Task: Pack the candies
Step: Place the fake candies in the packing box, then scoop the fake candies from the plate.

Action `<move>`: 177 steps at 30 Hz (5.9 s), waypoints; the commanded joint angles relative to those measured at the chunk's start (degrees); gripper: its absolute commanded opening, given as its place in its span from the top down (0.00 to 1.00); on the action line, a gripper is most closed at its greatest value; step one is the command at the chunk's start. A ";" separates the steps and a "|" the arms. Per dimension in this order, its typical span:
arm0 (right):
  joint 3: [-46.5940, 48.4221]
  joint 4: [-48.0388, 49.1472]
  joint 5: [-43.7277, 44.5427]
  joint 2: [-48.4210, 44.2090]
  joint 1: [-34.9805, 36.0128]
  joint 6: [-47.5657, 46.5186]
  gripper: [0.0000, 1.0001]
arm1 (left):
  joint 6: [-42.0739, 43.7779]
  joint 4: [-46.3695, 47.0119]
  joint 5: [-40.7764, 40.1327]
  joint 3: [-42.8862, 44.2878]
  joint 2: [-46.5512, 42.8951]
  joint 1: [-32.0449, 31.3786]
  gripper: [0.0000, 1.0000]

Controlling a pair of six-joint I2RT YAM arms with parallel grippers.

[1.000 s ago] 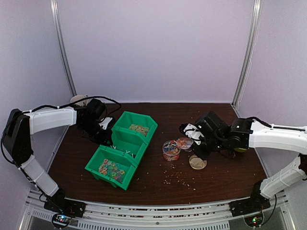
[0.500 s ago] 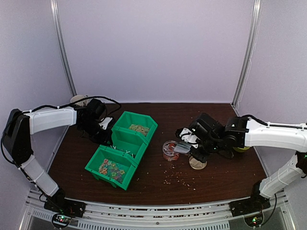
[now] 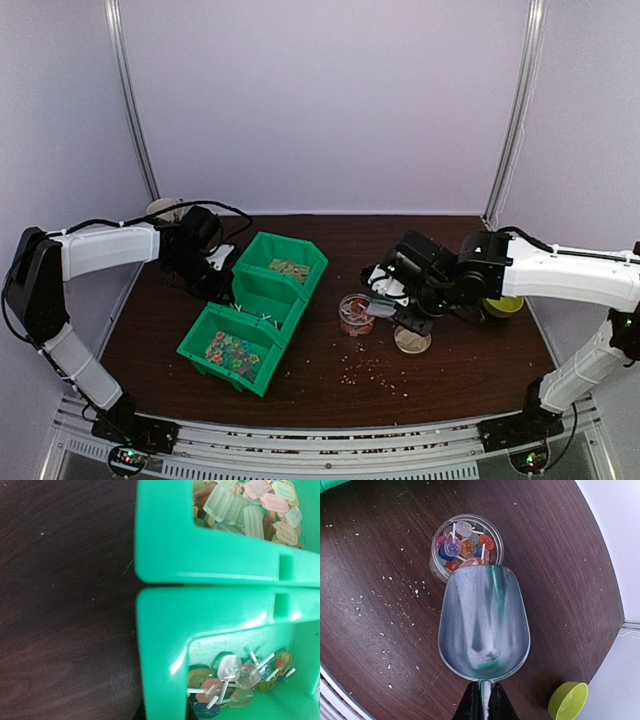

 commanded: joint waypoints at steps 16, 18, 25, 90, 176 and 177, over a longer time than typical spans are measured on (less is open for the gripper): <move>2.61 10.01 6.78 1.18 0.34 -1.81 1.00 | 1.31 0.15 -2.30 4.06 3.06 -1.31 1.00; 3.23 10.71 6.94 1.76 0.29 -1.71 1.00 | 1.66 0.05 -3.01 3.94 3.88 -2.13 1.00; 2.11 11.80 4.71 0.28 0.28 -0.88 1.00 | 0.57 0.30 -0.91 1.08 5.40 -4.38 1.00; 48.67 -10.49 0.51 44.64 1.27 -4.92 1.00 | 5.38 0.49 -17.17 1.45 -2.49 -11.28 1.00; -17.96 94.20 -7.21 23.60 0.06 3.18 1.00 | 4.67 2.50 -12.61 0.48 -2.68 -9.41 1.00; -17.76 93.68 -6.90 23.49 0.11 3.06 1.00 | 4.63 2.46 -12.61 0.46 -2.60 -9.36 1.00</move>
